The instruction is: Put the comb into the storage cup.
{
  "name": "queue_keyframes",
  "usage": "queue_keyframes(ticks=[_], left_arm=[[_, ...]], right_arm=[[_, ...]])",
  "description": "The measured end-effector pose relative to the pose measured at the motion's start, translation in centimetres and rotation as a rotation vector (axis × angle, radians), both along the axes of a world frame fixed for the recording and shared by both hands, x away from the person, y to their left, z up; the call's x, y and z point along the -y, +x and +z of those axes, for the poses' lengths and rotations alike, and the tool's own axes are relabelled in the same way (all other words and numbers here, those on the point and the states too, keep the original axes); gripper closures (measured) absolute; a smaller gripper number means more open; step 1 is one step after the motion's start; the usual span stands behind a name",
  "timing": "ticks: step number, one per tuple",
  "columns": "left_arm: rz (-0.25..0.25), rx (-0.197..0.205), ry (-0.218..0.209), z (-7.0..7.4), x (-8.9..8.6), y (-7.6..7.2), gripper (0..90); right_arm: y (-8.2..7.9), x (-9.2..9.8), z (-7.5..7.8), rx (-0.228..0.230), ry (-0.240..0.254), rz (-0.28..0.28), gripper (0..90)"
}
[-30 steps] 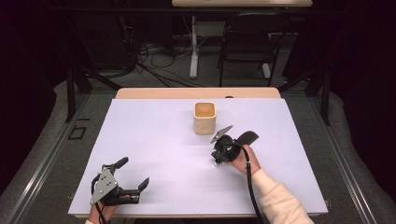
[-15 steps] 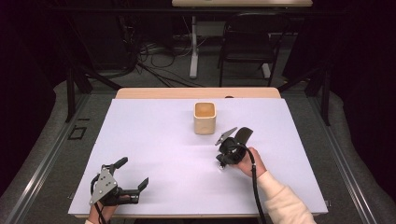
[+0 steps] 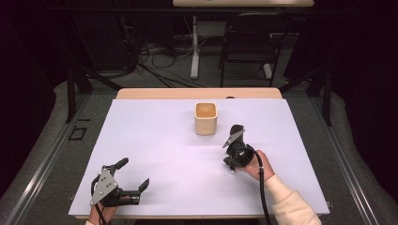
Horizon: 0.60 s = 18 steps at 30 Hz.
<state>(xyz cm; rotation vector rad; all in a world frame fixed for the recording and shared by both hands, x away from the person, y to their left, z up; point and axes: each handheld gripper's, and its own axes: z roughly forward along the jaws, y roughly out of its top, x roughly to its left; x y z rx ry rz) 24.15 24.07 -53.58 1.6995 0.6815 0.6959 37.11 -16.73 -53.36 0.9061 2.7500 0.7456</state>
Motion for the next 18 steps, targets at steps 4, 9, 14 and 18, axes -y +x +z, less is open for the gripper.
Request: queue_keyframes(ticks=[4, 9, 14, 18], left_arm=[[0.000, 0.001, 0.001, 0.0, 0.0, 0.0, 1.0], [0.000, 0.001, 0.001, 0.0, 0.0, 0.0, 1.0], [-0.001, 0.003, 0.003, 0.0, 0.0, 0.0, 1.0], [0.000, 0.002, 0.002, 0.0, 0.0, 0.0, 1.0]], right_arm=[[-0.1, 0.3, 0.1, -0.002, -0.006, -0.001, 90.0], [-0.2, 1.2, 0.2, -0.001, -0.005, -0.025, 89.9], [-0.3, 2.0, 0.3, -0.004, -0.006, -0.046, 90.0], [-0.3, 2.5, 0.3, -0.003, -0.005, -0.064, 90.0]])
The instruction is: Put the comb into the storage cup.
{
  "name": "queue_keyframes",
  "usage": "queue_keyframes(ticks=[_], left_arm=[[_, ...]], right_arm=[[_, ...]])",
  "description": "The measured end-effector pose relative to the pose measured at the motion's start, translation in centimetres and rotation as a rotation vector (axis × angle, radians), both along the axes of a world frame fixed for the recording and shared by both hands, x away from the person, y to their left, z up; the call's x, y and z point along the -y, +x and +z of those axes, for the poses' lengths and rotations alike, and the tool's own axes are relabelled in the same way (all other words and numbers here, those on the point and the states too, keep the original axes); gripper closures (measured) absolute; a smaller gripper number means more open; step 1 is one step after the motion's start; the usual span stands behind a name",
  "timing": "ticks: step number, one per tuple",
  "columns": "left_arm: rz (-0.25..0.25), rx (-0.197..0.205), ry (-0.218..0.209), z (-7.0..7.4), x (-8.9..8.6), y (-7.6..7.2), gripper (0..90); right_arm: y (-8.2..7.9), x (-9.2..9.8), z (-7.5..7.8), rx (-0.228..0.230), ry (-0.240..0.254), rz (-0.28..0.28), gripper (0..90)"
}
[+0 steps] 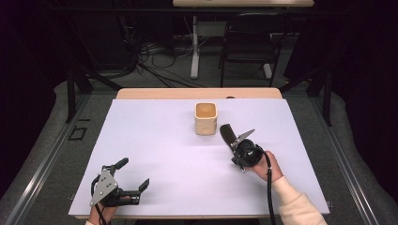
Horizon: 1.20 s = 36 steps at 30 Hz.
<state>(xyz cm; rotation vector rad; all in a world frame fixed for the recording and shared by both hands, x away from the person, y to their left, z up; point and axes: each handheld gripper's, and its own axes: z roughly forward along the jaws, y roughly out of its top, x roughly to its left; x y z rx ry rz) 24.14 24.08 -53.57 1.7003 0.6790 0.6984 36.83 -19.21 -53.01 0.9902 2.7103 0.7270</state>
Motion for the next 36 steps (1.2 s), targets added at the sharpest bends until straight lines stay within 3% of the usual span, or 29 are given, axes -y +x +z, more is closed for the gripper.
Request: queue_keyframes(ticks=[14, 20, 22, 23, 25, 30, 36], left_arm=[[0.000, 0.001, 0.000, 0.0, 0.0, 0.0, 1.0], [0.000, 0.002, 0.000, 0.0, 0.0, 0.0, 1.0], [-0.001, 0.002, 0.001, 0.0, 0.0, 0.0, 1.0], [-0.001, 0.002, 0.000, 0.0, 0.0, 0.0, 1.0], [-0.001, 0.003, 0.000, 0.0, 0.0, 0.0, 1.0], [-0.001, 0.001, 0.000, 0.0, 0.1, 0.0, 1.0], [-0.001, 0.002, -0.001, 0.0, 0.1, 0.0, 1.0]], right_arm=[[0.2, 1.0, 0.5, 0.033, -0.034, -0.044, 89.9], [0.1, 1.1, 1.5, -0.032, 0.022, -0.047, 65.5], [0.0, 1.1, 1.8, -0.033, 0.027, -0.051, 63.3], [-0.1, 1.2, 2.2, -0.041, 0.037, -0.061, 56.1], [-0.1, 1.3, 2.6, -0.037, 0.042, -0.063, 51.4], [0.1, 1.4, 3.2, -0.036, 0.041, -0.101, 40.4], [0.2, 0.8, 3.4, -0.041, -0.002, -0.130, 26.6]])
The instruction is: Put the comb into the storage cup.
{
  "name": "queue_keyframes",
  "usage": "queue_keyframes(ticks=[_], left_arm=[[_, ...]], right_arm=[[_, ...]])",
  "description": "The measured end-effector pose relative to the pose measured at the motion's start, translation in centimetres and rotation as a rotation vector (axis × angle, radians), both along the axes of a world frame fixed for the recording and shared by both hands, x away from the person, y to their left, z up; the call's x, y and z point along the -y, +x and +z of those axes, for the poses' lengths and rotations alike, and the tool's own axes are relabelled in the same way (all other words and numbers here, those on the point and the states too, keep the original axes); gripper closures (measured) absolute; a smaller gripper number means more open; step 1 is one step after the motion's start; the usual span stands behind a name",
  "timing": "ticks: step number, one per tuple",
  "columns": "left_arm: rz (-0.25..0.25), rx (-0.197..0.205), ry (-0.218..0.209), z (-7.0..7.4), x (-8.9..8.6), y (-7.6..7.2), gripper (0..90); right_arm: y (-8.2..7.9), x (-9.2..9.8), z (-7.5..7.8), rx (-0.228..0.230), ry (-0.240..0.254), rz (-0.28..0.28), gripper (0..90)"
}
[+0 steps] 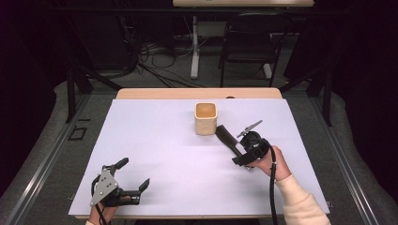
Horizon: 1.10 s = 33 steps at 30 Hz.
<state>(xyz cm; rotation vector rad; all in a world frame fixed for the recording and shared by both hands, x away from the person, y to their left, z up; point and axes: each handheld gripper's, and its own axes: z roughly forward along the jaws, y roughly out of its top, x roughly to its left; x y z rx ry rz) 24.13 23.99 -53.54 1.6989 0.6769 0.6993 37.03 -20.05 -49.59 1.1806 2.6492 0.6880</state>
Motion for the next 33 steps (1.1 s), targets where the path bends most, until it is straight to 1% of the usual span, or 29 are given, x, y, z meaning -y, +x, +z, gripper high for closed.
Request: queue_keyframes(ticks=[1, 5, 6, 9, 11, 14, 16, 17, 18, 19, 20, 21, 22, 23, 24, 25, 26, 27, 28, 29, 30, 31, 32, 33], left_arm=[[0.000, 0.000, 0.000, 0.0, 0.0, 0.0, 1.0], [0.002, 0.008, 0.001, 0.1, -0.1, -0.1, 1.0], [0.003, 0.007, -0.001, 0.1, -0.1, -0.1, 1.0], [0.002, 0.007, 0.000, 0.1, -0.1, -0.1, 1.0], [0.001, 0.008, -0.002, 0.1, -0.1, -0.1, 1.1], [0.002, 0.007, -0.004, 0.1, -0.1, -0.1, 1.1], [0.002, 0.007, -0.005, 0.1, -0.1, -0.1, 1.1], [0.002, 0.007, -0.007, 0.1, -0.1, -0.1, 1.1], [0.002, 0.007, -0.007, 0.1, -0.1, -0.1, 1.1], [0.001, 0.007, -0.007, 0.1, -0.1, -0.1, 1.1], [0.001, 0.007, -0.008, 0.1, -0.1, -0.1, 1.1], [0.001, 0.008, -0.007, 0.1, -0.1, -0.1, 1.1], [0.001, 0.008, -0.009, 0.1, -0.1, -0.1, 1.1], [0.001, 0.007, -0.010, 0.1, -0.1, -0.1, 1.1], [0.001, 0.007, -0.011, 0.1, -0.1, -0.1, 1.1], [0.001, 0.007, -0.012, 0.1, -0.1, -0.1, 1.2], [0.000, 0.007, -0.012, 0.1, -0.1, -0.1, 1.1], [-0.001, 0.008, -0.011, 0.1, -0.1, -0.1, 1.1], [-0.001, 0.008, -0.012, 0.1, -0.1, -0.1, 1.1], [-0.001, 0.008, -0.012, 0.1, -0.1, -0.1, 1.1], [0.000, 0.008, -0.012, 0.1, -0.1, -0.1, 1.1], [0.000, 0.008, -0.012, 0.1, -0.1, -0.1, 1.1], [-0.001, 0.008, -0.011, 0.1, -0.1, -0.1, 1.1], [0.000, 0.008, -0.012, 0.1, -0.1, -0.1, 1.1]], right_arm=[[0.0, -0.1, 0.0, -0.004, 0.003, 0.002, 25.0], [0.1, -0.3, 0.2, 0.009, -0.025, -0.011, 21.9], [0.2, -0.4, 0.4, 0.000, -0.040, -0.015, 18.8], [0.4, -0.6, 0.6, 0.015, -0.036, -0.030, 14.5], [0.5, -0.8, 0.7, 0.007, -0.042, -0.033, 11.0], [0.9, -1.1, 0.6, -0.005, -0.047, -0.039, 3.0], [1.2, -1.4, 0.5, -0.014, -0.061, -0.040, 1.2], [1.4, -1.6, 0.6, -0.031, -0.080, -0.042, 0.1], [1.6, -1.7, 0.5, -0.029, -0.080, -0.035, 0.0], [1.7, -1.8, 0.5, -0.036, -0.082, -0.046, 0.0], [1.9, -1.9, 0.5, -0.029, -0.080, -0.047, 0.0], [2.1, -2.0, 0.6, -0.041, -0.095, -0.039, 0.0], [2.2, -2.1, 0.4, -0.032, -0.082, -0.039, 0.0], [2.3, -2.2, 0.4, -0.035, -0.083, -0.051, 0.0], [2.5, -2.3, 0.5, -0.043, -0.096, -0.054, 0.0], [2.6, -2.4, 0.4, -0.039, -0.092, -0.057, 0.2], [2.8, -2.4, 0.4, -0.041, -0.099, -0.052, 3.9], [3.0, -2.6, 0.5, -0.057, -0.123, -0.057, 10.2], [3.1, -2.7, 0.4, -0.047, -0.117, -0.058, 15.1], [3.1, -2.9, 0.2, -0.053, -0.112, -0.073, 16.3], [3.3, -3.0, 0.2, -0.057, -0.130, -0.064, 23.5], [3.5, -3.1, 0.1, -0.059, -0.146, -0.059, 28.3], [3.6, -3.3, 0.1, -0.066, -0.152, -0.064, 31.0], [3.7, -3.4, 0.0, -0.073, -0.157, -0.059, 36.3]])
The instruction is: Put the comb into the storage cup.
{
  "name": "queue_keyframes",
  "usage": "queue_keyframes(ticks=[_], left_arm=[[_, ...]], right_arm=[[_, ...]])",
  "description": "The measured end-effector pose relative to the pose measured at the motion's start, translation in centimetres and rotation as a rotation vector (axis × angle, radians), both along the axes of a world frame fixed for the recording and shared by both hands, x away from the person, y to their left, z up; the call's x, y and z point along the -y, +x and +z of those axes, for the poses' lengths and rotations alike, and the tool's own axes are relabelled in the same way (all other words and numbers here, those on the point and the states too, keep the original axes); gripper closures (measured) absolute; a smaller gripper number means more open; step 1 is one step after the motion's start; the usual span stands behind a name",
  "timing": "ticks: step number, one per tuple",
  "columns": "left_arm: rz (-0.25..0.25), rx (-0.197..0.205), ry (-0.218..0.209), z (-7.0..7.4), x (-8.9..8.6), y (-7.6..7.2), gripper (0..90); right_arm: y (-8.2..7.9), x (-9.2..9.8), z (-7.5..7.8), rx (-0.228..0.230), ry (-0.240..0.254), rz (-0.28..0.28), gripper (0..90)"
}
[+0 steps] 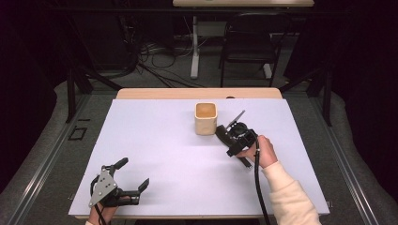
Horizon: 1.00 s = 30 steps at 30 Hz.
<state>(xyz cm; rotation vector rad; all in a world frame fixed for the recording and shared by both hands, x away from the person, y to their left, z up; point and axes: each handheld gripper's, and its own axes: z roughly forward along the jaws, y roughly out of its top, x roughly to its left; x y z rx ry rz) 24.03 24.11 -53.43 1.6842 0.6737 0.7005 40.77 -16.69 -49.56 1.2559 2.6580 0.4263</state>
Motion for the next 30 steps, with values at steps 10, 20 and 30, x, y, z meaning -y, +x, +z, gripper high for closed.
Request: queue_keyframes(ticks=[10, 20, 30], left_arm=[[-0.001, 0.001, -0.001, 0.0, 0.0, 0.0, 1.1], [-0.002, 0.000, -0.003, 0.0, -0.1, 0.0, 1.1], [-0.004, -0.003, -0.006, 0.0, -0.1, 0.0, 1.1]], right_arm=[[1.2, -0.6, -1.2, -0.033, -0.067, -0.005, 59.9], [1.9, -0.8, -2.5, -0.041, -0.097, -0.042, 65.0], [2.1, -0.2, -3.2, -0.060, -0.059, -0.102, 71.3]])
